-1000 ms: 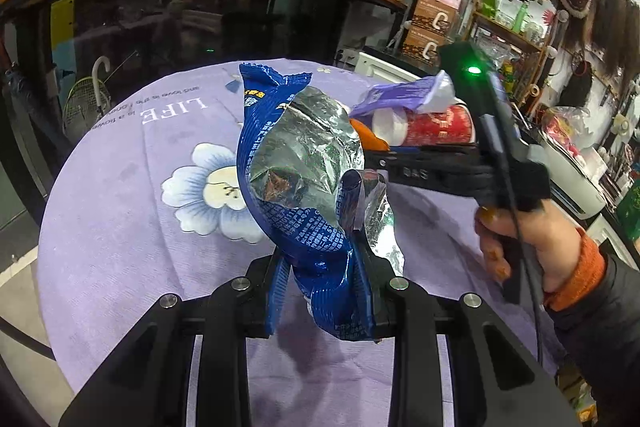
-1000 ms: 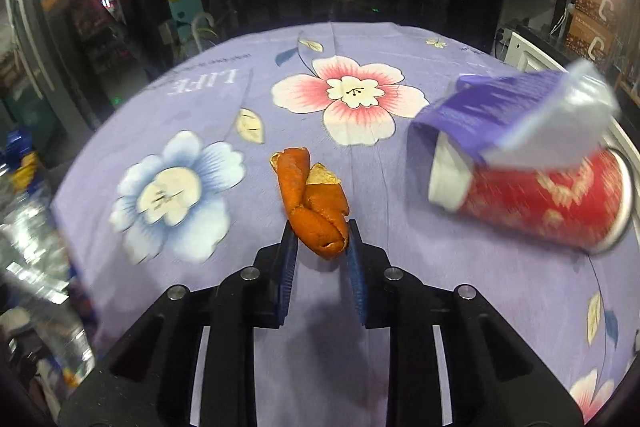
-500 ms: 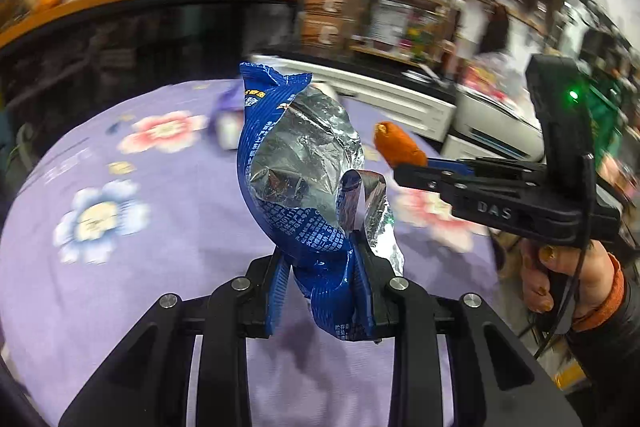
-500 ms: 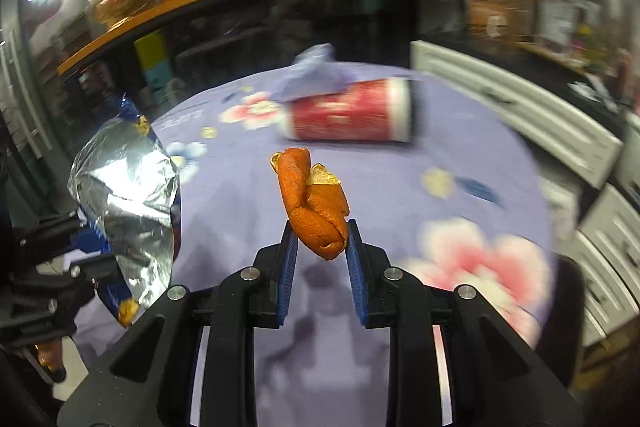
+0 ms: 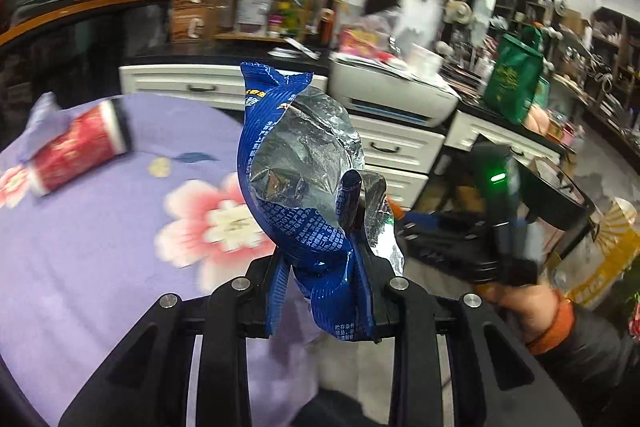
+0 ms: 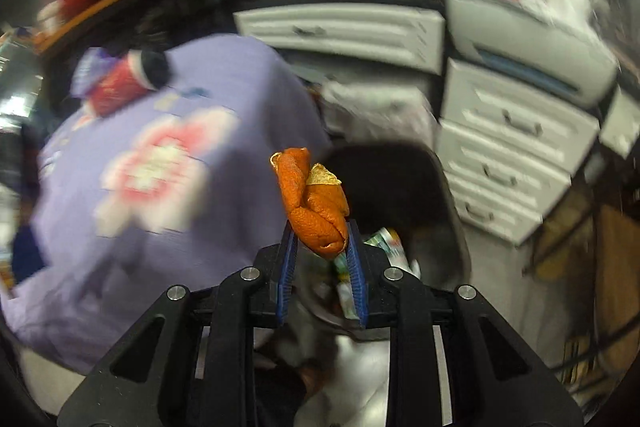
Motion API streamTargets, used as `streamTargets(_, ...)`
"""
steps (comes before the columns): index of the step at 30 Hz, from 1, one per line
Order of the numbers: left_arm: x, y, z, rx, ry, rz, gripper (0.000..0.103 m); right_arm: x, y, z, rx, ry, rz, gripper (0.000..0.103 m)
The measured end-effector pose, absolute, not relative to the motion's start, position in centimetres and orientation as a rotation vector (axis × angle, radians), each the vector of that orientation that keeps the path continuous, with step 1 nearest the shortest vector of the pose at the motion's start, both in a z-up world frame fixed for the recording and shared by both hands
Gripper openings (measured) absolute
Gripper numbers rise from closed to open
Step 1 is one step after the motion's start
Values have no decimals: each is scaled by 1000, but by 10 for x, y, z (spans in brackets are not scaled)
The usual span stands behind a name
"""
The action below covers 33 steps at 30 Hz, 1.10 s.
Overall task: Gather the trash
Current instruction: 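Carry the orange peel over the bin and open the right tool, then lower the blue foil bag into the bin and open the left tool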
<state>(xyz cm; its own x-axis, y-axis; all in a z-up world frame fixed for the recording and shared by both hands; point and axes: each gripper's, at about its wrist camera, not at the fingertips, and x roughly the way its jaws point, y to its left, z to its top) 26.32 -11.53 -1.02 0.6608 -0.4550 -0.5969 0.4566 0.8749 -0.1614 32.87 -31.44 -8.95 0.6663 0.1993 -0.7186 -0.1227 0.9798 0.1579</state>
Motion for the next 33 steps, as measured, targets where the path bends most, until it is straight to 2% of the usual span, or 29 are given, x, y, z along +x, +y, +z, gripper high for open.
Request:
streamTargets(11, 299, -187, -49, 71, 772, -548, 30, 376, -351, -192, 210, 968, 96, 27)
streamTargets(14, 303, -193, -60, 83, 795, -543, 30, 389, -354, -207, 221, 990, 85, 33)
streamTargets(15, 306, -196, -63, 86, 802, -541, 30, 392, -354, -212, 208, 998, 77, 40)
streamTargets(16, 308, -199, -66, 89, 809, -539, 30, 394, -353, -214, 197, 995, 69, 51)
streamTargets(18, 313, -206, -74, 99, 825, -535, 30, 395, -355, -217, 178, 986, 48, 58)
streamTargets(33, 350, -255, -127, 164, 938, -509, 30, 333, -388, -178, 137, 868, -33, 62)
